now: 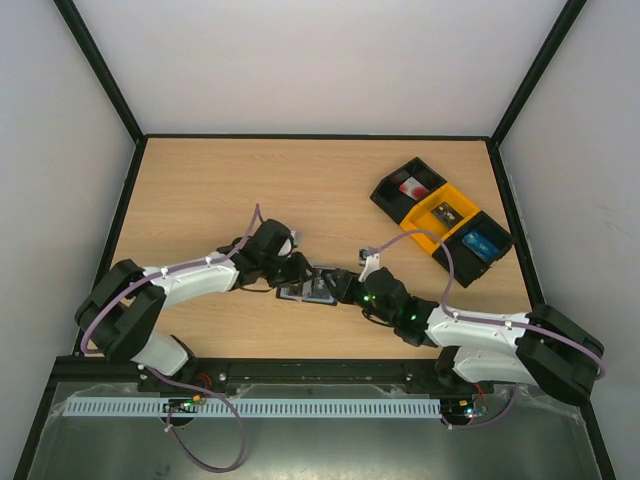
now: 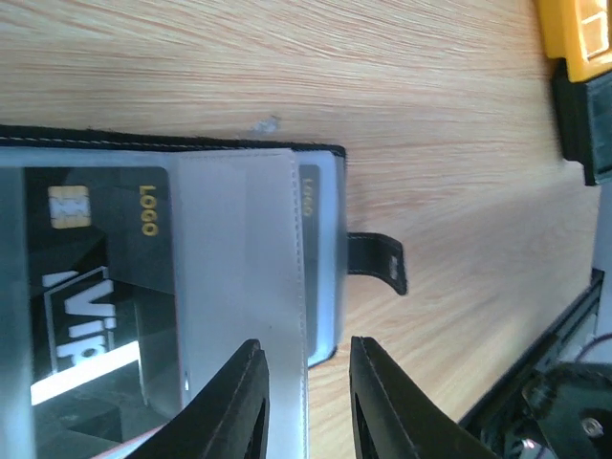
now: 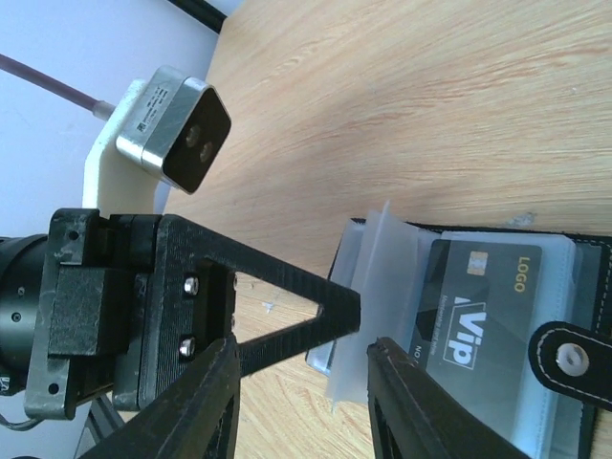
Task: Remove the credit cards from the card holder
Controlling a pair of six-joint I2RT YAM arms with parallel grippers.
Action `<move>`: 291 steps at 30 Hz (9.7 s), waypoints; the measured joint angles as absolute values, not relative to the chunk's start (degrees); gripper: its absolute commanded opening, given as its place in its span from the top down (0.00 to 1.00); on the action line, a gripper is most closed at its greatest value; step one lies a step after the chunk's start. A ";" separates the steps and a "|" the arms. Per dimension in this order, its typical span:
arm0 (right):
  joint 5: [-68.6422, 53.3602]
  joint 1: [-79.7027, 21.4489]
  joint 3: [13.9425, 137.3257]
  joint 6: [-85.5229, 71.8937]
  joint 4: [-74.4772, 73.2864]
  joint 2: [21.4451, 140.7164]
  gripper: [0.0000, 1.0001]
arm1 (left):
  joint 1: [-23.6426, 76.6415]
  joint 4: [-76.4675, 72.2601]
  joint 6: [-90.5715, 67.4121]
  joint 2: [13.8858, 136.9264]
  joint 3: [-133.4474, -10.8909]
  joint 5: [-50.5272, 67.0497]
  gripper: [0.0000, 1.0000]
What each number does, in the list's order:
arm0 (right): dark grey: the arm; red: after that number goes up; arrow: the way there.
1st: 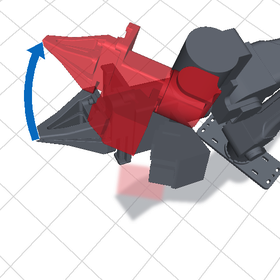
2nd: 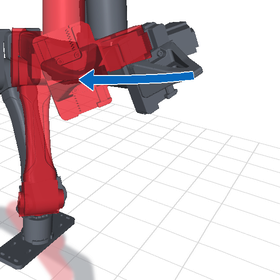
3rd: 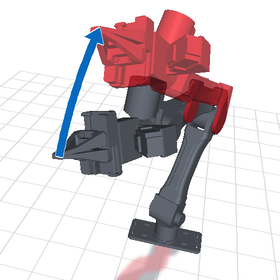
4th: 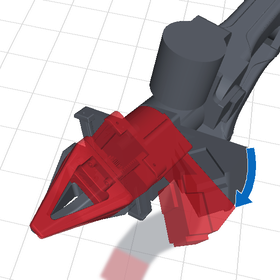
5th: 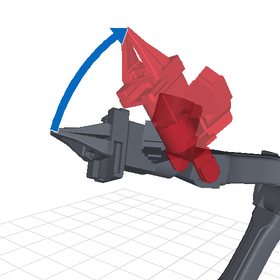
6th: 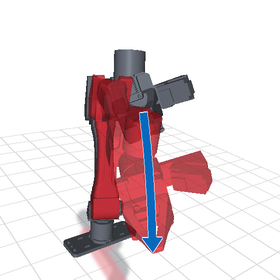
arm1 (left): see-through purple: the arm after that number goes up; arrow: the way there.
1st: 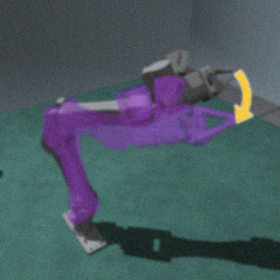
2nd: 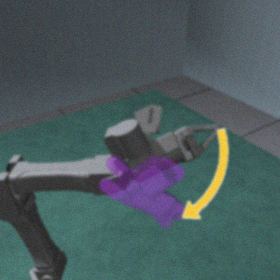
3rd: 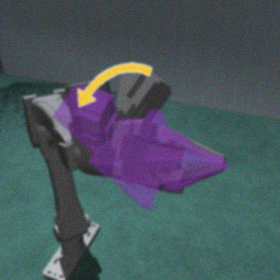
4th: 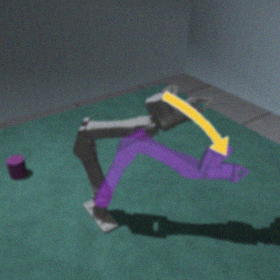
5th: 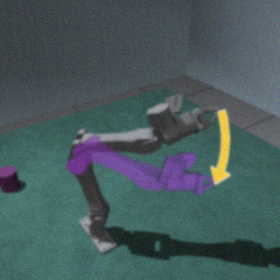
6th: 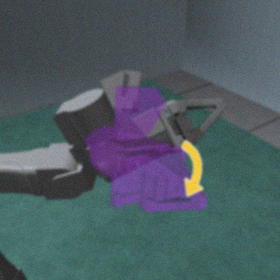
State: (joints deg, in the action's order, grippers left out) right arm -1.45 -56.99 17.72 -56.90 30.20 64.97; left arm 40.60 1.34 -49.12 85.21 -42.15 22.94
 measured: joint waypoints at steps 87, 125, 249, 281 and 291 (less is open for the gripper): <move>1.21 -57.01 18.46 -60.64 37.76 89.36 0.93 | 34.50 -8.38 -46.50 87.53 -35.64 27.73 0.98; -0.38 -55.90 23.77 -58.50 29.61 88.27 0.92 | 34.15 -25.12 -51.68 92.49 -30.15 33.82 0.96; -17.96 -53.76 18.79 -82.32 70.87 84.88 0.66 | 28.32 -18.35 -62.57 55.18 -23.44 33.23 0.98; -35.42 -53.98 19.59 -50.89 32.62 54.89 0.98 | 28.18 2.59 -38.17 51.35 -33.06 48.51 0.72; -35.86 -53.98 20.18 -48.53 26.70 54.78 0.84 | 28.05 2.59 -35.94 51.53 -32.97 51.90 0.98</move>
State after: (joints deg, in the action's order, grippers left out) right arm -35.86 -53.98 20.18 -48.53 26.70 54.78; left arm 28.05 2.59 -35.94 51.53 -32.97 51.90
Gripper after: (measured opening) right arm 0.081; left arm 0.027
